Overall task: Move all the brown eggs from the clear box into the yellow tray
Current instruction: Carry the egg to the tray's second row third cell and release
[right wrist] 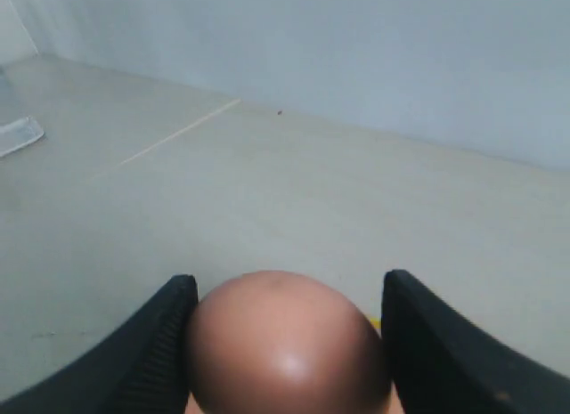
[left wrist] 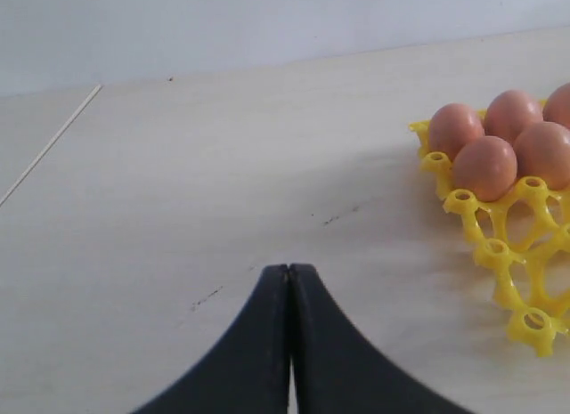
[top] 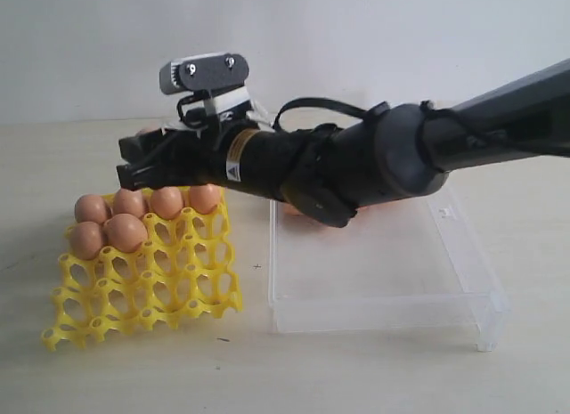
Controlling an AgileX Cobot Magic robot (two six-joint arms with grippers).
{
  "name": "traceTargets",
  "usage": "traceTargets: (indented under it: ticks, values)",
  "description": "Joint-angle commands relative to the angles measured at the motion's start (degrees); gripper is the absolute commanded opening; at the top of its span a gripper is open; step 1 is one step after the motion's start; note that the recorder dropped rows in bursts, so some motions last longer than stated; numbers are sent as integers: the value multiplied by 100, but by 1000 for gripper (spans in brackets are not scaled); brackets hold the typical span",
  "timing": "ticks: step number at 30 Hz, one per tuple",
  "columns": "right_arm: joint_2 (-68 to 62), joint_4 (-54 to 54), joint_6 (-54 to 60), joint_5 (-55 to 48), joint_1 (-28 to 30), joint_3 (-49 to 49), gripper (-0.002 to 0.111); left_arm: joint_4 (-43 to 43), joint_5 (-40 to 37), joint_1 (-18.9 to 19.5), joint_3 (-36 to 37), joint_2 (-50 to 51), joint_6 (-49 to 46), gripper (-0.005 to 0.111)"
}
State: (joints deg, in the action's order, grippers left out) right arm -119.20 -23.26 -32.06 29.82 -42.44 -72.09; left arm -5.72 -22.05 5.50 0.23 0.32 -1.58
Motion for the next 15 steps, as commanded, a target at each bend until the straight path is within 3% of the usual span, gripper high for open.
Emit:
traceTargets:
  ticks: [1,6,15]
  values:
    - [-468,-363,-507,160,25,-229,0,-7,47,-37,-23,-32,30,0]
    - [-852,-900,-1069,148,25,-490,0,-7,47,-37,-23,-32,30,0]
    - [-988,-858,-1301,-511,25,-571,0,-7,47,-37,-23,-32,30,0]
